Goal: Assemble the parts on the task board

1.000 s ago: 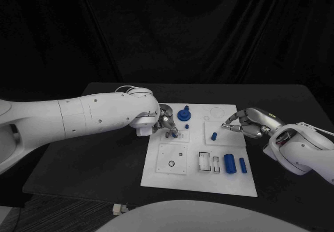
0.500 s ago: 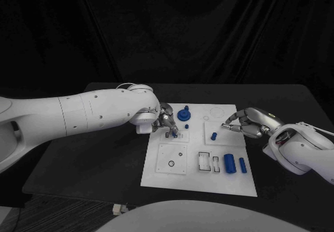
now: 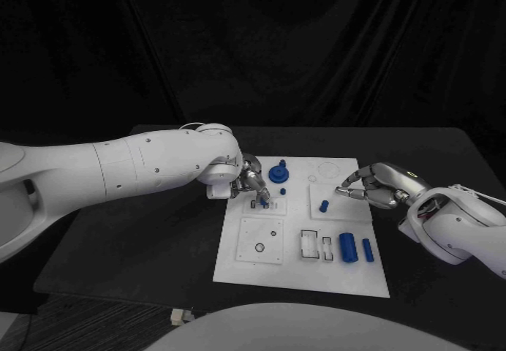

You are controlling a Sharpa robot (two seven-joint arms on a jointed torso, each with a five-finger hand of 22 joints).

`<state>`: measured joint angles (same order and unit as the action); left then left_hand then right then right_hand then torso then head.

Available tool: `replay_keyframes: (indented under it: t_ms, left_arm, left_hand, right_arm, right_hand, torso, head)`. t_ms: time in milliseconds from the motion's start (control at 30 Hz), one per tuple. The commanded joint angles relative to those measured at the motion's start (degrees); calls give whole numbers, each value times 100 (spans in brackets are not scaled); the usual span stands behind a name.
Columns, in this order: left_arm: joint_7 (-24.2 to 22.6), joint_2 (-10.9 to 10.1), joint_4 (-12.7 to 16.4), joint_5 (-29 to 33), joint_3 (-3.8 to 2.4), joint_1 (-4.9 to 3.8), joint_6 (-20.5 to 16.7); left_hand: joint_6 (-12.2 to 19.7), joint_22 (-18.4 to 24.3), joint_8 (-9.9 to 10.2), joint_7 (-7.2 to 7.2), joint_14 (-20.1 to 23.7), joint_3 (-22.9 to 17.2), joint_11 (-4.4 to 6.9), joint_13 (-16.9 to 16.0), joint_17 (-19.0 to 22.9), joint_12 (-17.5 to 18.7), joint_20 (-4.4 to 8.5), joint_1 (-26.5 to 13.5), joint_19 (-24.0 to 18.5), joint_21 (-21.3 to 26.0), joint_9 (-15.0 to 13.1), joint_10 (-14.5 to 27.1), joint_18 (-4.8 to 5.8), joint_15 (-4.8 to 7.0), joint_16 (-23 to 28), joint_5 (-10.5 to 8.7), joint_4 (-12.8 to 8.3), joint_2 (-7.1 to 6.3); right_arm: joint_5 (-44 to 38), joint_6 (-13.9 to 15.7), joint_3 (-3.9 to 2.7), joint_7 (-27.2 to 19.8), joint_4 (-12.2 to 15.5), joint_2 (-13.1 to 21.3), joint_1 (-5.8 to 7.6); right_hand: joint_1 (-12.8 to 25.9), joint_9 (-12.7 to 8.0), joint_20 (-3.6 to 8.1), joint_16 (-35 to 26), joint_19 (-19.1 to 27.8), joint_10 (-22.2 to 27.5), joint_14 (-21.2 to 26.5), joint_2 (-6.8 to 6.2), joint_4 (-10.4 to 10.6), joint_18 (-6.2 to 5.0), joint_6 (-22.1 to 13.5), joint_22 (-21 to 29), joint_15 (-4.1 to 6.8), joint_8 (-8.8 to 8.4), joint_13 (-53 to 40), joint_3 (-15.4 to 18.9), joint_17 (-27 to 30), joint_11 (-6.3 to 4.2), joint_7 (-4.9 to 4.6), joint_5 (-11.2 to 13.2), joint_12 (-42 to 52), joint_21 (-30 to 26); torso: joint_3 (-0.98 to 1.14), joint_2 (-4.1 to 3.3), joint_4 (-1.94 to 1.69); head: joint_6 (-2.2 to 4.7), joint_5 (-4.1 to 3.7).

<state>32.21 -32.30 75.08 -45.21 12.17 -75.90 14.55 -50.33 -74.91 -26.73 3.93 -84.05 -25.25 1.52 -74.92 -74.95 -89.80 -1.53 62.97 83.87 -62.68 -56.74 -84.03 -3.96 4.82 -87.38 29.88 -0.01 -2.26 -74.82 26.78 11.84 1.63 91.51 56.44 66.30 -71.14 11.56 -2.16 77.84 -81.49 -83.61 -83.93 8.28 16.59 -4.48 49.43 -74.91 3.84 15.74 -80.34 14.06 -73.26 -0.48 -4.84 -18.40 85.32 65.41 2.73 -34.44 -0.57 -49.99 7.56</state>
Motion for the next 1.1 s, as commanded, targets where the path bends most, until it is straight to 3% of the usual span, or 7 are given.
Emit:
replay_keyframes:
  t_ms: [33,600,1100]
  left_arm:
    - [5,43,-38,139,-5,-16,177]
    - [53,141,-182,143,-4,-17,389]
    - [65,202,-244,38,-3,-16,342]
  left_hand:
    - [1,-912,-25,-26,-528,-978,-29,-1506,-1351,-16,-11,8,-13,-18,-8,-595,-58,-24,-15,-19,-956,83]
    - [30,-914,-10,-19,-532,-1017,-34,-1508,-1360,-20,-12,33,-12,-41,-42,-597,-56,-26,-29,-199,-979,115]
    - [33,-916,-6,-18,-535,-1021,-35,-1508,-1366,-20,-12,36,-10,-52,-44,-597,-55,-26,-39,-210,-979,122]
  right_arm:
    - [-4,-26,-3,11,4,1,-13]
    - [-3,-23,-3,2,13,-5,-13]
    - [21,-32,-3,-1,19,-4,-14]
  right_hand:
    - [-28,-8,-17,-37,37,-280,-178,12,4,-44,21,-854,25,-9,-287,27,6,-9,-14,-20,-17,-39]
    - [-28,-8,-17,-37,37,-280,-178,12,4,-44,21,-854,25,-9,-287,27,6,-9,-14,-20,-17,-39]
    - [-28,-8,-17,-37,37,-280,-178,12,4,-44,21,-854,25,-9,-287,27,6,-9,-14,-20,-17,-39]
  torso:
    - [0,2,3]
    - [1,-1,-2]
    - [0,-2,-1]
  head:
    - [-1,-4]
    - [-1,-3]
    - [-1,3]
